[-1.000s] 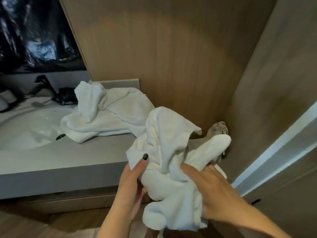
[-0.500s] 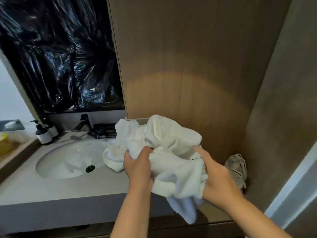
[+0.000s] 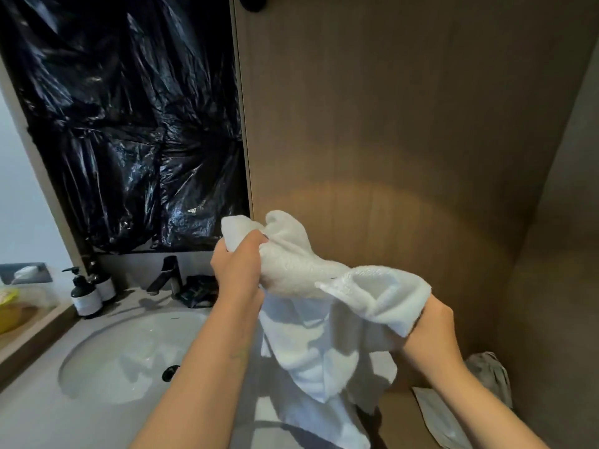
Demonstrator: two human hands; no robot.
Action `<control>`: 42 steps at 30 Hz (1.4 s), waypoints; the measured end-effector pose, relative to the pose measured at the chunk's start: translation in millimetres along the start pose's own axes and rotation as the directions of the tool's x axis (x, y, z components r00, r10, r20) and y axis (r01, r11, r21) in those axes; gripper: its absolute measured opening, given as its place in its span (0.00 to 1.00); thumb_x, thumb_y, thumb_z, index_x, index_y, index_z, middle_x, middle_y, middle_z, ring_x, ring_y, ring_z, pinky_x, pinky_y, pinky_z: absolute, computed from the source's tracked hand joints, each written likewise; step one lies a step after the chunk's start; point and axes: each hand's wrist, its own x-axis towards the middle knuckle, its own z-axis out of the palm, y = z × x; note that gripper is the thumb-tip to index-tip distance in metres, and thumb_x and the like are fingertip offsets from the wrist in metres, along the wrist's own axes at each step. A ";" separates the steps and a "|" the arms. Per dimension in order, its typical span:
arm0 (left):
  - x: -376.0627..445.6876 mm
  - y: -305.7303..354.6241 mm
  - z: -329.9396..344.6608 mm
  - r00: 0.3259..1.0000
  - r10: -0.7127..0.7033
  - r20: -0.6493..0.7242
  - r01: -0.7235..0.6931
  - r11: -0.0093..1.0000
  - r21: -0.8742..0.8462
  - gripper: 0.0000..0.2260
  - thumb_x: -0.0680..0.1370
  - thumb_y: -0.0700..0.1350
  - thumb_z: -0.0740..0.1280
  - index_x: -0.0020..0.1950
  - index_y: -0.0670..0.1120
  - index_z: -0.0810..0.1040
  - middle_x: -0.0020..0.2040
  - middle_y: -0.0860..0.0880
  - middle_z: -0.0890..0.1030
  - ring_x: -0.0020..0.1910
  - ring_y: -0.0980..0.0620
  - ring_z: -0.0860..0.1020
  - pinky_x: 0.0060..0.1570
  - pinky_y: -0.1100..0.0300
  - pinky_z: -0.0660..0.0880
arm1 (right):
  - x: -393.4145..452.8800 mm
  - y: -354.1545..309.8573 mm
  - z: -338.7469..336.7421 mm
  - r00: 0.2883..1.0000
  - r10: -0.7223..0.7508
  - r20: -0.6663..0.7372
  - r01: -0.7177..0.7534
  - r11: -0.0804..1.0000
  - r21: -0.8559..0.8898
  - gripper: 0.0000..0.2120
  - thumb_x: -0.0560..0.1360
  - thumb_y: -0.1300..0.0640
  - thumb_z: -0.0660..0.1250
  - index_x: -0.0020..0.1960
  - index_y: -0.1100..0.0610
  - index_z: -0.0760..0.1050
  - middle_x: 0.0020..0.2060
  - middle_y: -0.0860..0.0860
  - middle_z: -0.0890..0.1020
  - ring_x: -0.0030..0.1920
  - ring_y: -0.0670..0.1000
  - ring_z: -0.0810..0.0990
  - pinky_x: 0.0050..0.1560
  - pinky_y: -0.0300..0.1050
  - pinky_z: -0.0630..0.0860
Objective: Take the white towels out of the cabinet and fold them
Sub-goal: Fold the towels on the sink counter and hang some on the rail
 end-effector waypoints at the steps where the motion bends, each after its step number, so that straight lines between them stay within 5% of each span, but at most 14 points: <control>1: 12.5 8.2 8.8 0.999 0.034 0.005 -0.034 0.999 -0.004 0.13 0.70 0.41 0.70 0.54 0.45 0.79 0.47 0.45 0.83 0.42 0.48 0.81 0.33 0.59 0.74 | 14.6 2.4 2.8 1.000 0.011 -0.018 -0.010 0.999 0.032 0.20 0.67 0.69 0.75 0.48 0.47 0.76 0.41 0.36 0.78 0.40 0.34 0.78 0.36 0.24 0.72; 7: 82.5 58.4 49.8 0.932 0.332 0.145 -0.346 0.935 0.082 0.15 0.63 0.48 0.68 0.48 0.51 0.77 0.49 0.47 0.81 0.48 0.47 0.80 0.46 0.48 0.78 | 101.6 34.7 28.0 0.975 0.212 0.064 -0.220 0.962 0.161 0.19 0.69 0.58 0.78 0.59 0.53 0.79 0.52 0.49 0.83 0.52 0.50 0.81 0.48 0.47 0.76; 13: 150.9 27.5 55.2 0.771 0.529 0.355 -0.632 0.703 0.326 0.15 0.64 0.50 0.67 0.50 0.58 0.72 0.46 0.59 0.77 0.44 0.66 0.75 0.39 0.64 0.70 | 155.4 57.8 79.8 0.943 0.323 0.080 -0.332 0.925 0.185 0.13 0.68 0.57 0.79 0.48 0.49 0.79 0.45 0.48 0.84 0.47 0.52 0.82 0.44 0.49 0.77; 16: 182.4 -31.6 37.4 0.752 0.417 0.511 -0.649 0.603 0.464 0.22 0.66 0.47 0.67 0.60 0.51 0.71 0.54 0.54 0.75 0.49 0.59 0.74 0.47 0.62 0.71 | 167.7 60.3 101.8 0.910 0.413 0.015 -0.400 0.872 0.283 0.14 0.65 0.54 0.80 0.46 0.49 0.79 0.41 0.47 0.84 0.43 0.50 0.82 0.35 0.43 0.73; 18: 197.9 -88.2 13.7 0.716 0.235 0.657 -0.670 0.495 0.553 0.26 0.71 0.43 0.70 0.69 0.49 0.70 0.66 0.52 0.71 0.63 0.54 0.71 0.61 0.58 0.67 | 170.8 60.1 108.0 0.892 0.452 -0.019 -0.425 0.851 0.308 0.15 0.65 0.52 0.81 0.48 0.49 0.79 0.41 0.46 0.84 0.43 0.50 0.82 0.35 0.43 0.73; 21: 204.1 -181.7 -30.3 0.632 -0.198 0.750 -0.767 -0.017 0.642 0.35 0.78 0.48 0.61 0.80 0.60 0.46 0.81 0.54 0.42 0.80 0.49 0.45 0.77 0.50 0.45 | 172.7 51.4 108.8 0.895 0.439 -0.079 -0.399 0.867 0.298 0.13 0.68 0.53 0.79 0.50 0.50 0.79 0.42 0.48 0.84 0.44 0.50 0.82 0.38 0.45 0.76; 23: 201.1 -218.0 -44.9 0.610 -0.298 0.734 -0.786 -0.114 0.607 0.36 0.79 0.44 0.56 0.78 0.65 0.38 0.77 0.58 0.31 0.79 0.47 0.35 0.75 0.45 0.39 | 176.2 39.8 105.3 0.904 0.382 -0.191 -0.333 0.911 0.245 0.11 0.70 0.58 0.77 0.45 0.47 0.76 0.40 0.47 0.82 0.41 0.45 0.80 0.41 0.44 0.78; 28: 224.8 -212.7 -41.4 0.447 -0.304 0.841 -0.890 -0.056 0.453 0.30 0.80 0.47 0.60 0.77 0.66 0.53 0.81 0.57 0.41 0.79 0.51 0.41 0.77 0.51 0.41 | 193.1 -17.5 98.0 0.902 0.320 -0.289 -0.213 0.914 0.345 0.12 0.74 0.55 0.72 0.55 0.51 0.75 0.49 0.49 0.81 0.52 0.51 0.81 0.59 0.53 0.77; 31: 235.0 -182.5 -36.0 0.315 -0.432 0.845 -0.867 0.232 0.441 0.28 0.78 0.50 0.65 0.74 0.68 0.60 0.78 0.62 0.44 0.76 0.59 0.43 0.77 0.55 0.44 | 218.3 -68.8 98.1 0.908 0.191 -0.374 -0.057 0.938 0.341 0.19 0.73 0.50 0.72 0.62 0.48 0.74 0.56 0.46 0.81 0.58 0.48 0.80 0.60 0.50 0.76; 33: 239.3 -157.5 -29.4 0.305 -0.392 0.868 -0.778 0.423 0.465 0.26 0.76 0.50 0.69 0.72 0.65 0.66 0.76 0.63 0.57 0.76 0.63 0.53 0.74 0.66 0.53 | 237.1 -99.2 106.0 0.885 0.033 -0.464 0.091 0.966 0.243 0.24 0.72 0.52 0.74 0.65 0.50 0.71 0.58 0.45 0.80 0.59 0.42 0.79 0.61 0.43 0.76; 35: 243.7 -130.3 -21.6 0.416 -0.234 0.879 -0.692 0.545 0.473 0.20 0.76 0.47 0.71 0.67 0.60 0.74 0.66 0.65 0.72 0.67 0.65 0.70 0.63 0.77 0.62 | 250.4 -119.9 124.3 0.831 -0.121 -0.543 0.261 0.947 0.189 0.25 0.71 0.55 0.76 0.62 0.46 0.69 0.56 0.42 0.78 0.57 0.34 0.77 0.56 0.30 0.74; 37: 248.7 -101.1 -17.8 0.614 -0.045 0.788 -0.563 0.674 0.477 0.13 0.77 0.40 0.69 0.57 0.56 0.80 0.53 0.61 0.82 0.55 0.62 0.80 0.56 0.72 0.73 | 256.0 -126.1 154.6 0.828 -0.262 -0.496 0.368 0.921 0.129 0.27 0.70 0.61 0.75 0.58 0.43 0.65 0.56 0.45 0.75 0.55 0.34 0.75 0.53 0.27 0.72; 40: 262.5 -70.3 -24.5 0.915 0.127 0.384 -0.277 0.889 0.365 0.12 0.77 0.38 0.64 0.52 0.54 0.80 0.43 0.52 0.85 0.45 0.48 0.83 0.49 0.52 0.79 | 247.8 -101.5 206.1 0.938 -0.345 0.046 0.344 0.939 0.027 0.30 0.69 0.65 0.76 0.61 0.48 0.64 0.59 0.54 0.72 0.57 0.38 0.73 0.61 0.37 0.73; 42: 267.4 -60.8 -34.1 0.980 0.113 0.163 -0.148 0.965 0.218 0.15 0.76 0.45 0.61 0.60 0.55 0.77 0.47 0.49 0.81 0.43 0.48 0.78 0.43 0.50 0.75 | 228.3 -63.1 232.8 0.836 -0.124 0.535 0.247 0.955 -0.164 0.42 0.70 0.54 0.78 0.76 0.51 0.56 0.72 0.55 0.65 0.71 0.43 0.65 0.71 0.43 0.65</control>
